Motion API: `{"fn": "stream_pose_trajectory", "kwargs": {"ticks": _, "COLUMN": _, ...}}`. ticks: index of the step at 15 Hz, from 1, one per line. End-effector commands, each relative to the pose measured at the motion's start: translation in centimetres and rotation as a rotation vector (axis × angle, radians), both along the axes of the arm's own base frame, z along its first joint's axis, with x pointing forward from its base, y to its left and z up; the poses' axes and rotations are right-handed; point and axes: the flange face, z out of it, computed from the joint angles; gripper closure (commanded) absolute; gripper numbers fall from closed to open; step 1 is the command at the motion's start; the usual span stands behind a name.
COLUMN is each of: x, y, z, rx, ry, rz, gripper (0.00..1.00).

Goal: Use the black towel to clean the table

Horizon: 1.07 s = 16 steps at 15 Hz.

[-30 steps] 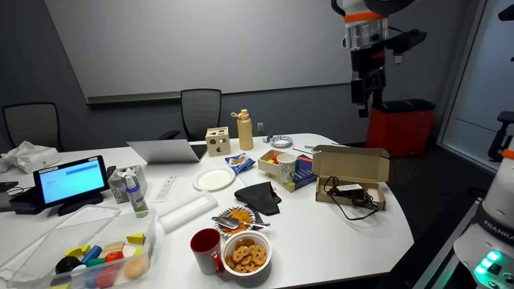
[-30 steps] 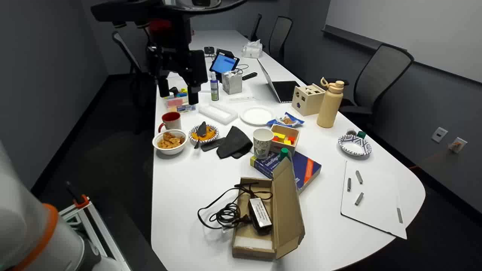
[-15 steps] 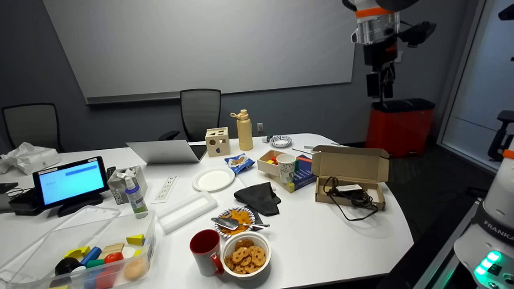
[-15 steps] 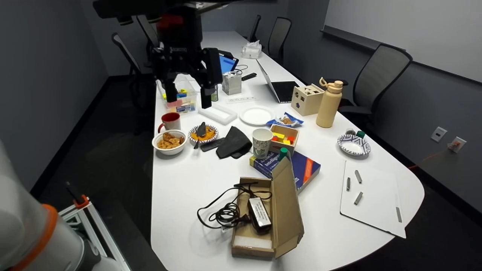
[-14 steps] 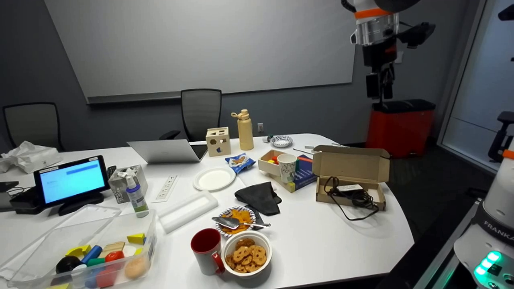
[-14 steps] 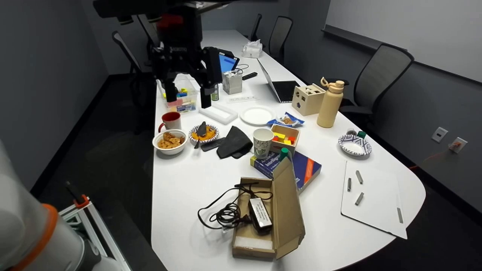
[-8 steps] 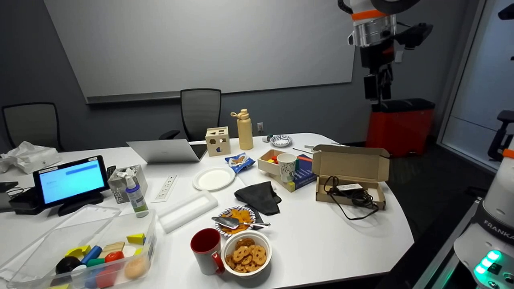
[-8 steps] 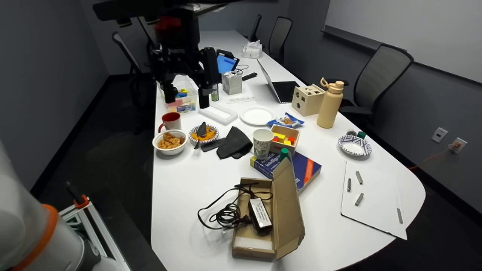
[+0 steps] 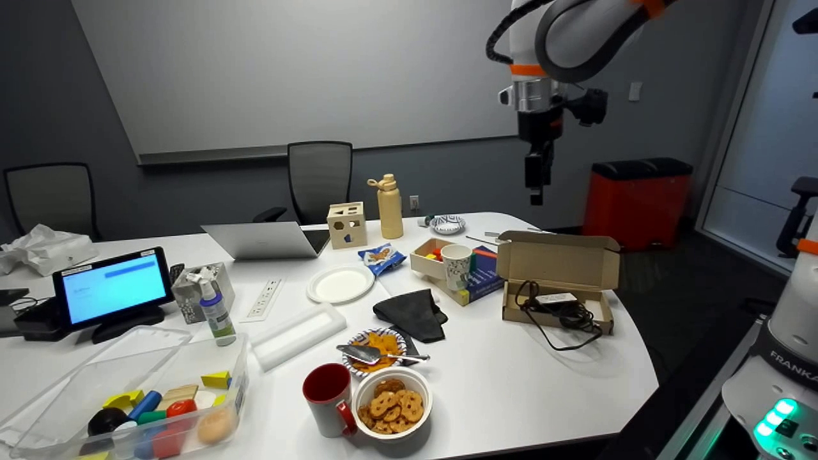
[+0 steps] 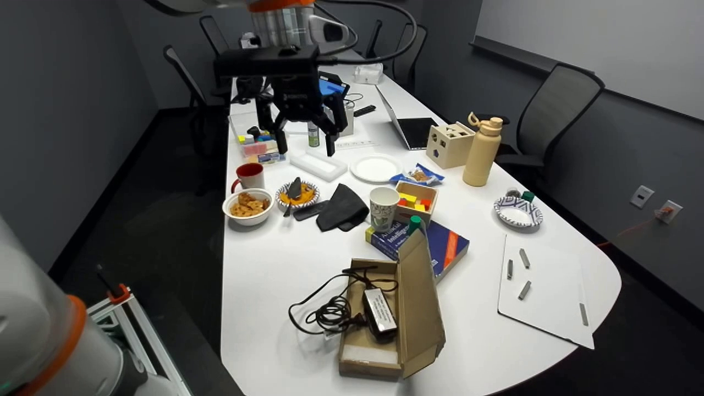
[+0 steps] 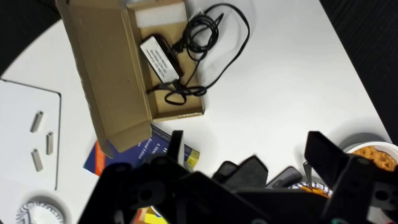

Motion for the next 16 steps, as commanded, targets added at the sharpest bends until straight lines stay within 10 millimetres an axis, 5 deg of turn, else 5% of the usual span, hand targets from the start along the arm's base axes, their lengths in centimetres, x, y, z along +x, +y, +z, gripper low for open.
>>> {"fn": "stream_pose_trajectory", "kwargs": {"ticks": 1, "x": 5.5, "y": 3.1, "z": -5.3, "rx": 0.048, "ry": 0.017, "rz": 0.122, "gripper": 0.0}}
{"fn": "stream_pose_trajectory", "kwargs": {"ticks": 8, "x": 14.6, "y": 4.6, "z": -15.0, "rx": 0.093, "ry": 0.001, "rz": 0.226, "gripper": 0.0}}
{"fn": "stream_pose_trajectory", "kwargs": {"ticks": 16, "x": 19.2, "y": 8.0, "z": -22.1, "rx": 0.109, "ry": 0.076, "rz": 0.369, "gripper": 0.0}}
